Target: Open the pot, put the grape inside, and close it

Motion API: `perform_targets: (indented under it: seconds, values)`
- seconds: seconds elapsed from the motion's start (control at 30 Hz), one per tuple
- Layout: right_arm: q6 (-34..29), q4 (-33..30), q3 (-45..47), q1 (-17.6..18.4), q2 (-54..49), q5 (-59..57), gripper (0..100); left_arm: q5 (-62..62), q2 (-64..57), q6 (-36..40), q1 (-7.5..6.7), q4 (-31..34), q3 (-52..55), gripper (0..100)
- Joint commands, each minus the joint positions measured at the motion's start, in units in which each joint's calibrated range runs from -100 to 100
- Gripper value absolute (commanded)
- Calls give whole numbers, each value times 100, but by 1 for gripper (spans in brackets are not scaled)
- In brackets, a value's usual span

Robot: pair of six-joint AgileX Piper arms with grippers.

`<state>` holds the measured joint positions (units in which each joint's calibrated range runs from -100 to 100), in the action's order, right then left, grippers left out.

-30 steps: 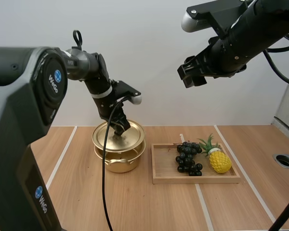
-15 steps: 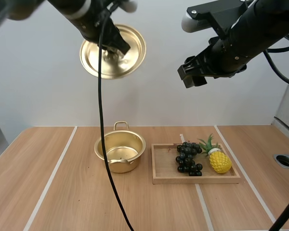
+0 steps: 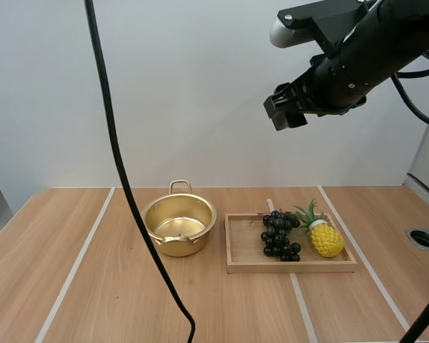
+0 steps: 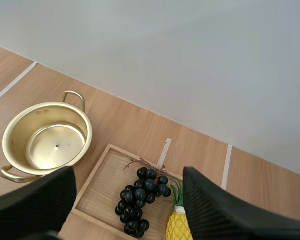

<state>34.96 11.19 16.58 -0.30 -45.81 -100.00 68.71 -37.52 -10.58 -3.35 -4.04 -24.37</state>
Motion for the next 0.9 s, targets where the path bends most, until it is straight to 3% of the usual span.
perform_targets:
  seconds: [0.0, 0.23, 0.43, 0.67, 0.87]
  values:
    - [-247, -37, -22, -19, -1, 0, 100, -555, -108, 370, -14, 160, -506, 0]
    - [-927, -38, 11, -19, 337, 0, 100, -1000, -108, 528, -14, 259, -1505, 0]
    - [-1533, -39, 562, -19, 628, 0, 100, -1966, -108, 537, -14, 259, -1733, 0]
    - [-1590, -80, 1263, -19, 796, 16, 100, -2552, -80, 526, -14, 259, -1733, 0]
    - [-1721, -164, 1973, -19, 796, 1547, 100, -2552, -80, 526, -14, 259, -1733, 0]
